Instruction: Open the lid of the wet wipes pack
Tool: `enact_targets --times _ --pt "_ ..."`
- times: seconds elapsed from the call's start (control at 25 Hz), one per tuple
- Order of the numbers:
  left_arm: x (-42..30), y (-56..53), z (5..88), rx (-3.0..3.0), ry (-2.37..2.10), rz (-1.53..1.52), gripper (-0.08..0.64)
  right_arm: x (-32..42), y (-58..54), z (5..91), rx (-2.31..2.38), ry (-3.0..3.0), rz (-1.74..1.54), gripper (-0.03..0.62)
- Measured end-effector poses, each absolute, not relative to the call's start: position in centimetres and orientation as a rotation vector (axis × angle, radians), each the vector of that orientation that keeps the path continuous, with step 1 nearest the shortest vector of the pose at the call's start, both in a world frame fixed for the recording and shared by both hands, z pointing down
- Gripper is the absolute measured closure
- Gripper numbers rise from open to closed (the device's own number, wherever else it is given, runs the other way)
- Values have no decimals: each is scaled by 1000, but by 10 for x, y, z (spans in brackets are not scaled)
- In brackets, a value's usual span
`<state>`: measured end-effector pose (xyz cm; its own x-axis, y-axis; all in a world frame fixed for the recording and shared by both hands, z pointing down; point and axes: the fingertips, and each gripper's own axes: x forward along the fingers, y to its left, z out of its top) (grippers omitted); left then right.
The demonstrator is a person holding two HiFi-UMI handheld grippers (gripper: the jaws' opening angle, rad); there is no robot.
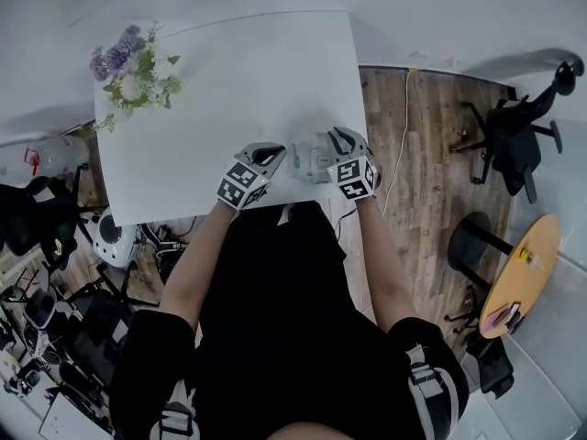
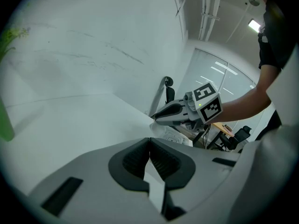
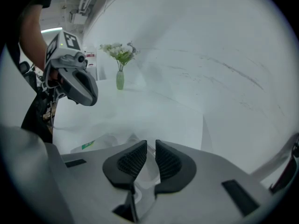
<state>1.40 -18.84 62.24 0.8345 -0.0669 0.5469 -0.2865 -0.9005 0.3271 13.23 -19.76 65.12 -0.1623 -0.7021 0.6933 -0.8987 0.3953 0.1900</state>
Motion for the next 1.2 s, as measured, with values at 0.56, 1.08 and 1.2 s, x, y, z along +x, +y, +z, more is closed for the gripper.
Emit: enact_targets --times 0.56,1.08,1.2 --pt "14 -154 592 2599 -507 710 537 147 -152 631 1342 -2076 357 575" --pt "62 -91 568 2612 -639 640 537 182 -86 604 1221 -2205 291 577" --pt "71 -79 566 2607 -663 621 537 189 -73 596 1204 -2220 269 577"
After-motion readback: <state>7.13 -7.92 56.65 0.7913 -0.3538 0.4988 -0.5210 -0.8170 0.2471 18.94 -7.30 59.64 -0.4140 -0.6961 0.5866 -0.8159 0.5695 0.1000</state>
